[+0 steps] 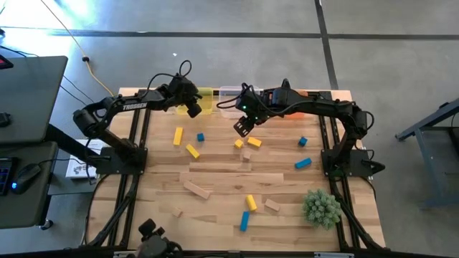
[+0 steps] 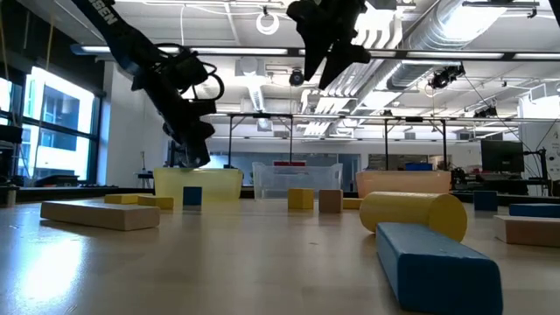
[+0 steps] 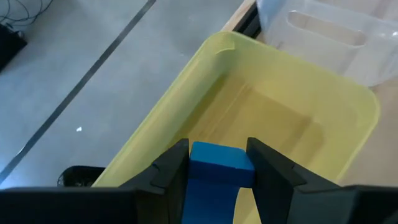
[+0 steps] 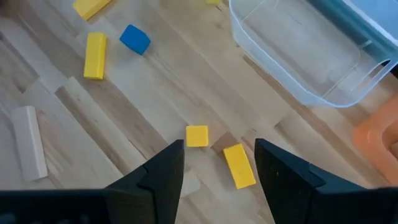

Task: Sort & place blocks by color
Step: Put the blue block into the yellow bin

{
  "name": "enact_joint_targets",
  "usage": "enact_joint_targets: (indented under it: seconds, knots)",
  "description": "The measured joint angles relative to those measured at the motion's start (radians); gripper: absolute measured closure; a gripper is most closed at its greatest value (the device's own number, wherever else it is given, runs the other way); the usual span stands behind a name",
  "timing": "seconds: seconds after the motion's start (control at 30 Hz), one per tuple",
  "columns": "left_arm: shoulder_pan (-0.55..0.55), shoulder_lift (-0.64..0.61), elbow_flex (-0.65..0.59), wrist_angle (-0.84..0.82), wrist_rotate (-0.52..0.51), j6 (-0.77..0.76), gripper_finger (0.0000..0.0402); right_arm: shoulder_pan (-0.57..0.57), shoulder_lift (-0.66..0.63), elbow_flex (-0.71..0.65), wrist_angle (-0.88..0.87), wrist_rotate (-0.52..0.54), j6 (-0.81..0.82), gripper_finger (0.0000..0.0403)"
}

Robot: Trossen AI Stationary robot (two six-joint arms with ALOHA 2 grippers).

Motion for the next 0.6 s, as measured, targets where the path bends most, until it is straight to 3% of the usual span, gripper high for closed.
enact_joint_targets:
  seconds: [0.33,0.6]
  knots:
    - [0.006,0.001,0.000,-0.001,0.000,0.049,0.0271,0.083,0.000,0.000,-0.010,-0.048,0.209,0.0217]
    - [0.006,0.001,0.000,0.024,0.007,0.049,0.0225,0.172,0.000,0.000,-0.017,-0.067,0.359,0.0217]
